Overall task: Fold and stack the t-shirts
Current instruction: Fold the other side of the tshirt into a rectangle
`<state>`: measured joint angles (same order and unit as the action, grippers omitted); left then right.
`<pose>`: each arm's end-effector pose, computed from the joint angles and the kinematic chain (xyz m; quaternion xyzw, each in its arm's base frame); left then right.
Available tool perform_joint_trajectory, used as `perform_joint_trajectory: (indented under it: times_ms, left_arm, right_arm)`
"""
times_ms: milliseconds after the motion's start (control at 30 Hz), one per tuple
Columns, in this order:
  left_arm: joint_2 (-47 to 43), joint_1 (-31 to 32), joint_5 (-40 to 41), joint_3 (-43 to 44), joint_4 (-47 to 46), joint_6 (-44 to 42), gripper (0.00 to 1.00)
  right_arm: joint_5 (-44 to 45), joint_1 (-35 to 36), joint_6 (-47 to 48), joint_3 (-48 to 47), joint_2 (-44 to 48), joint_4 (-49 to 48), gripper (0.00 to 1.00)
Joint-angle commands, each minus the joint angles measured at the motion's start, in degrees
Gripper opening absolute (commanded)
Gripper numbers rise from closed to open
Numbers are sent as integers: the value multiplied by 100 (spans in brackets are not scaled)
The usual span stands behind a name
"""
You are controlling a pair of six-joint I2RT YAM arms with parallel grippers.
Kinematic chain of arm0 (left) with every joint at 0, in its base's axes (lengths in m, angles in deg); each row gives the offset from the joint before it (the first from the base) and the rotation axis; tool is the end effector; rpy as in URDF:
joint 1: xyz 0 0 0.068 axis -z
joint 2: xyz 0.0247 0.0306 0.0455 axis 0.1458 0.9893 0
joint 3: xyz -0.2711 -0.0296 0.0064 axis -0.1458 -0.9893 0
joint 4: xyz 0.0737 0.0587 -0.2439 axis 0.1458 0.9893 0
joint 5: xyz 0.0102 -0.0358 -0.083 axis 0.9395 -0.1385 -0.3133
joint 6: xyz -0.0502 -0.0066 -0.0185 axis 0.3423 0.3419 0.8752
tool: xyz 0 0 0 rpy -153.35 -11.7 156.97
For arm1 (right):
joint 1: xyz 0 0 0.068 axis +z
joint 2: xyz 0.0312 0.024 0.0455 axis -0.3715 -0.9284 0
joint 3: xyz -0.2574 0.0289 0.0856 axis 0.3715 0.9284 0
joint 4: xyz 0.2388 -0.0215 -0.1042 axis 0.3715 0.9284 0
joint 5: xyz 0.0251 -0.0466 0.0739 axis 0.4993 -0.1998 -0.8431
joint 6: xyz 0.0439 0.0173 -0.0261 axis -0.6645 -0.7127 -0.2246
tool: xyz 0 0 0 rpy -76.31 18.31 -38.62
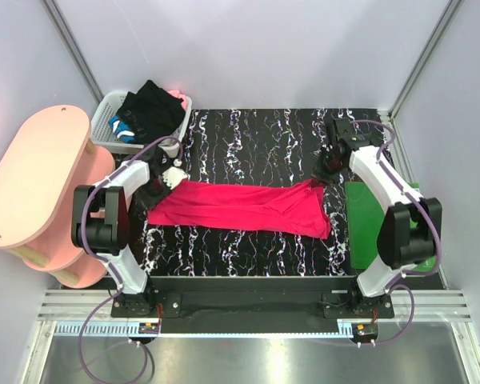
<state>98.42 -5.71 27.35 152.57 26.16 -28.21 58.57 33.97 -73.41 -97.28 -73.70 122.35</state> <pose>0.3187 -0.0121 0.1750 0.3897 0.9162 0.0665 0.0656 0.3202 0.0731 0.2735 0.1590 0.9639 0.1310 0.1685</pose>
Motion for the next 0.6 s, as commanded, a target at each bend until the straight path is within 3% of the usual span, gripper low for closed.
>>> perform_joint_trajectory:
  times_ms: [0, 67, 100, 133, 167, 200, 233, 267, 367, 467, 567]
  left_arm:
    - [118, -22, 313, 198, -291, 28, 38]
    - [65, -22, 497, 120, -422, 20, 62]
    - [21, -22, 559, 67, -475, -6, 69]
    - [-92, -22, 664, 40, -519, -24, 79]
    - [-163, -22, 700, 5, -555, -59, 92]
    - [-251, -22, 717, -30, -564, -68, 97]
    - [-434, -13, 744, -48, -564, -68, 99]
    - [-558, -22, 744, -83, -555, -86, 99]
    - [-1059, 48, 656, -214, -485, -95, 99]
    - [-1498, 293, 726, -372, -319, -7, 99]
    - [-1859, 522, 499, -504, -125, 107, 99]
  right_arm:
    - [-222, -83, 155, -500, -686, -226, 0]
    - [-283, -83, 155, -607, -1045, -244, 2]
    - [-319, -83, 147, -712, -1143, -244, 9]
    - [-301, -83, 155, -773, -1249, -235, 34]
    - [-240, -83, 164, -835, -1389, -218, 45]
    - [-109, -83, 155, -957, -1443, -226, 51]
    - [-30, -83, 181, -1020, -1478, -200, 57]
    - [67, -83, 225, -1090, -1513, -183, 76]
    - [471, -83, 366, -1476, -1566, 28, 94]
    - [630, -83, 445, -1741, -1409, 292, 94]
    - [517, 5, 349, -1356, -822, 222, 92]
